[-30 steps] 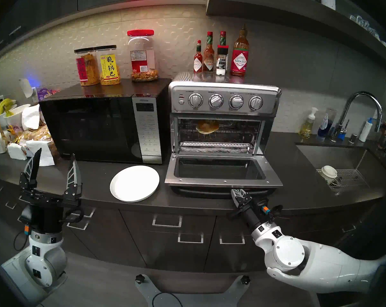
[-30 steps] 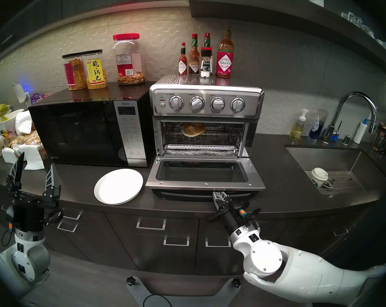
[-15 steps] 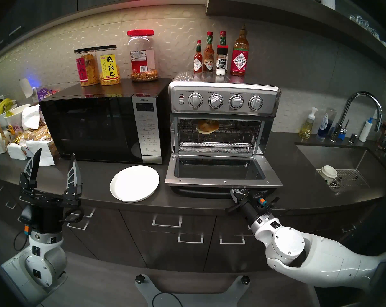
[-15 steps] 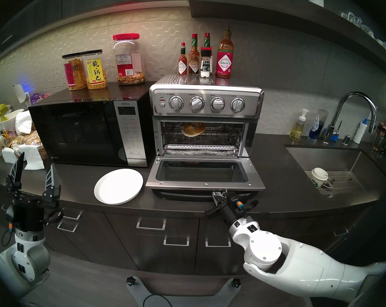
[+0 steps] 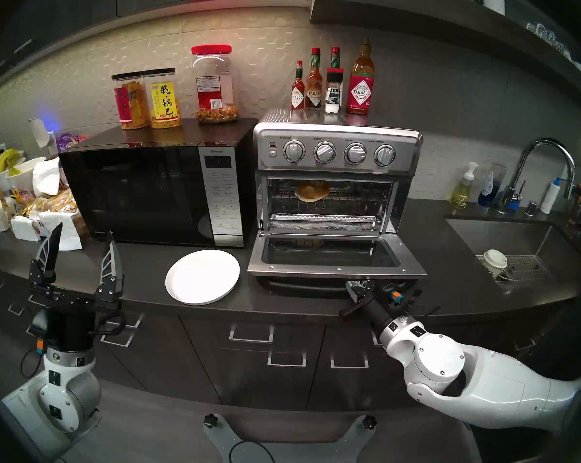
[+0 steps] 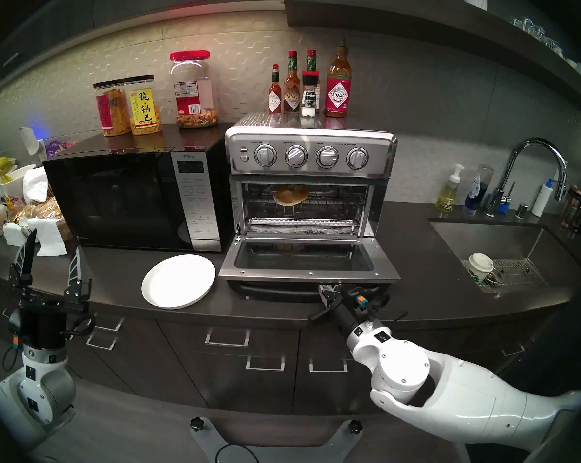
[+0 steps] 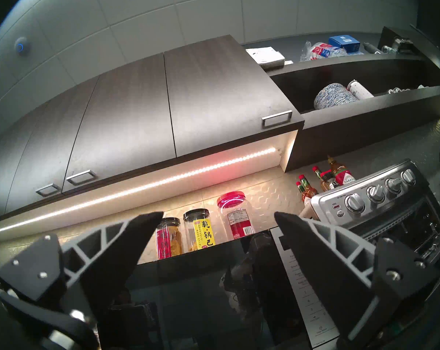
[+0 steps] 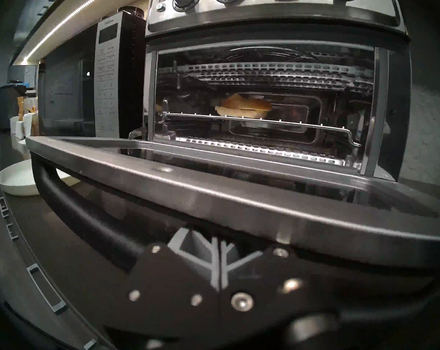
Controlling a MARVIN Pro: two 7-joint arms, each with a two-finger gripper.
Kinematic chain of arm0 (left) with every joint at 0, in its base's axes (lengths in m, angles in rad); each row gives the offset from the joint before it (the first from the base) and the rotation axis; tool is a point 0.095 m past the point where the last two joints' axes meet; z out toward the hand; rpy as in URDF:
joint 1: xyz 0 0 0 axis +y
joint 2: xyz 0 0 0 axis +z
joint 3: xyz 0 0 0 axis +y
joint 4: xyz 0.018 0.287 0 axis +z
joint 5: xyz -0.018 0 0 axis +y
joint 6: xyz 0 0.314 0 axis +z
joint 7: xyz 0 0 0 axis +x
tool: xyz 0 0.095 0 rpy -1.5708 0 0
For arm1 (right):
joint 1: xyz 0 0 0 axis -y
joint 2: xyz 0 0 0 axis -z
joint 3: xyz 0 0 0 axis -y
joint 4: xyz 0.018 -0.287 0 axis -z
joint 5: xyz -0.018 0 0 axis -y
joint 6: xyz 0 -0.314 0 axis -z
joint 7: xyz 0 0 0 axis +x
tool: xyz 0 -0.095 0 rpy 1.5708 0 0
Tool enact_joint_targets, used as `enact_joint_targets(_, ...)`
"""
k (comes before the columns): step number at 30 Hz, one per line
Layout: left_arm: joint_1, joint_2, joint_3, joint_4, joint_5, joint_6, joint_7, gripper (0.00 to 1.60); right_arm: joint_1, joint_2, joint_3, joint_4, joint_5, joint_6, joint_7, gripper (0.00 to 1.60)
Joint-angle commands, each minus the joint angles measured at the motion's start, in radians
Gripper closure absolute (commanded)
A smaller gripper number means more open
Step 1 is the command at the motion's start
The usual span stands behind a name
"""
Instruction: Open the oven and place the bagel inside on the rack
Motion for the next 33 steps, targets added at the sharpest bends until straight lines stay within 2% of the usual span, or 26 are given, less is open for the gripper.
enact_joint_targets(1,-0.002,0.0,-0.007,-0.011,0.0,-0.001,0.002,0.0,0.063,0.039,0.079,-0.043,0.02,-0.003,-0.013,1.6)
enact_joint_targets(7,-0.003,0.0,-0.007,-0.01,0.0,-0.002,0.001,0.0,0.075,0.087,0.112,-0.087,0.058,0.027,-0.003,1.6)
enact_joint_targets(10,-0.004,0.0,-0.006,-0.01,0.0,-0.002,0.001,0.0,0.098,0.112,0.138,-0.106,0.102,0.069,0.022,1.6)
enact_joint_targets(17,-0.005,0.0,-0.005,-0.009,0.001,-0.002,0.001,0.0,0.143,0.126,0.188,-0.109,0.177,0.138,0.056,1.6)
enact_joint_targets(19,-0.006,0.0,-0.004,-0.008,0.001,-0.002,0.001,0.0,0.146,0.135,0.226,-0.114,0.212,0.17,0.074,1.6)
enact_joint_targets(24,-0.006,0.0,-0.004,-0.008,0.001,-0.002,0.001,0.0,0.157,0.152,0.254,-0.119,0.249,0.192,0.09,1.6)
enact_joint_targets(25,-0.007,0.0,-0.004,-0.007,0.001,-0.002,0.001,0.0,0.182,0.153,0.268,-0.114,0.276,0.215,0.108,1.6)
enact_joint_targets(26,-0.007,0.0,-0.003,-0.007,0.001,-0.002,0.001,0.0,0.159,0.167,0.264,-0.125,0.27,0.199,0.099,1.6)
enact_joint_targets(27,-0.007,0.0,-0.003,-0.007,0.001,-0.002,0.001,0.0,0.177,0.164,0.292,-0.119,0.288,0.223,0.113,1.6)
enact_joint_targets(30,-0.007,0.0,-0.003,-0.007,0.001,-0.002,0.001,0.0,0.208,0.175,0.319,-0.116,0.327,0.252,0.136,1.6)
enact_joint_targets(31,-0.007,0.0,-0.003,-0.007,0.001,-0.002,0.001,0.0,0.18,0.192,0.303,-0.127,0.321,0.234,0.129,1.6)
enact_joint_targets(32,-0.008,0.0,-0.003,-0.007,0.001,-0.002,0.001,0.0,0.21,0.181,0.342,-0.116,0.352,0.274,0.155,1.6)
enact_joint_targets(33,-0.008,0.0,-0.003,-0.007,0.001,-0.002,0.001,0.0,0.208,0.188,0.343,-0.117,0.357,0.275,0.157,1.6)
